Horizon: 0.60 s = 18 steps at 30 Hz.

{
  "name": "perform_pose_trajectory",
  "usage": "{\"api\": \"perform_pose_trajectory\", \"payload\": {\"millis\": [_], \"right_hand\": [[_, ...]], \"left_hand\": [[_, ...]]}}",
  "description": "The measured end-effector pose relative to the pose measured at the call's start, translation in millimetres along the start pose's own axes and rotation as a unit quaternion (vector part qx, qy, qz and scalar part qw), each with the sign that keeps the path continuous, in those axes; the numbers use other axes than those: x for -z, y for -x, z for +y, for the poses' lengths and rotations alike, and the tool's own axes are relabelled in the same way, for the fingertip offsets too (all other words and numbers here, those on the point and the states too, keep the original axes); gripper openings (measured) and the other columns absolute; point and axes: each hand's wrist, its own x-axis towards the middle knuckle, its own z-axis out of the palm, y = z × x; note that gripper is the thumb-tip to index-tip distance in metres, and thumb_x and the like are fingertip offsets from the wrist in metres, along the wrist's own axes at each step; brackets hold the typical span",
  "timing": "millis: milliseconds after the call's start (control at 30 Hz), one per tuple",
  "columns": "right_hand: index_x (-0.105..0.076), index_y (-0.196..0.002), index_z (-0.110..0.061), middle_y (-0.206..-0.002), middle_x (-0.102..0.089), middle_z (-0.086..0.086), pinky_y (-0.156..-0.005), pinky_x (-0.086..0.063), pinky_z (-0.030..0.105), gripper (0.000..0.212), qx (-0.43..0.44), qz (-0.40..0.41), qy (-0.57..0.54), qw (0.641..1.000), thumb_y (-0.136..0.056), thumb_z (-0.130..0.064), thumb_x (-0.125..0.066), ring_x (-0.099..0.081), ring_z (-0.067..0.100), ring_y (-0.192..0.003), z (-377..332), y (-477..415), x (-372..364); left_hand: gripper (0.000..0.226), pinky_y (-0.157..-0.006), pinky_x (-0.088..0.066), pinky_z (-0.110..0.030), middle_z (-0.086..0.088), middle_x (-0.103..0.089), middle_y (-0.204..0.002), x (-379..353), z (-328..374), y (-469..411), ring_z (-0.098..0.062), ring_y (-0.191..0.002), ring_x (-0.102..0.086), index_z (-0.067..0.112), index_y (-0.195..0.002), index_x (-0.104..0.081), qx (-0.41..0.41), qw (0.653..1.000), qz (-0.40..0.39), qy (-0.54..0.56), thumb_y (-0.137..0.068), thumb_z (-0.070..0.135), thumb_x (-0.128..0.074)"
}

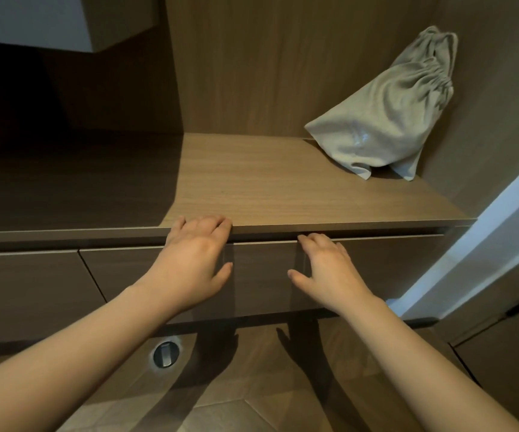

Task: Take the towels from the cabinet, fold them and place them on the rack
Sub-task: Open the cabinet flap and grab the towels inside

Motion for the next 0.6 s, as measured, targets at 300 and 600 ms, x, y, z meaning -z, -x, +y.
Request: {"api": "perform_pose_trajectory", "payload": {"millis": [300, 600], "right_hand": [[-0.042, -0.147, -0.026, -0.138, -0.046, -0.002, -0.123, -0.015, 0.049, 0.063, 0.004, 0.049, 0.032, 0.998, -0.091, -0.047, -0.063, -0.043, 0.017, -0.133, 4.8, 7.9, -9.7], [-0.059, -0.134, -0.022, -0.113, -0.053, -0.005, -0.091, -0.038, 0.022, 0.047, 0.002, 0.093, -0.037, 0.995, -0.092, -0.042, -0.063, -0.047, 0.010, -0.111, 11.3, 34.1, -10.5]], "left_hand": [[0.070, -0.120, -0.019, -0.041, 0.000, -0.026, -0.155, -3.4, -0.9, 4.1, -0.017, -0.142, -0.024, 0.019, -0.153, -0.022, -0.014, 1.000, 0.017, -0.006, -0.093, 0.045, -0.047], [0.049, -0.093, -0.046, -0.028, 0.000, -0.059, -0.121, -11.6, 2.4, 33.3, -0.013, -0.111, -0.054, 0.017, -0.129, -0.060, 0.010, 0.991, 0.056, 0.124, -0.089, 0.046, -0.056]]}}
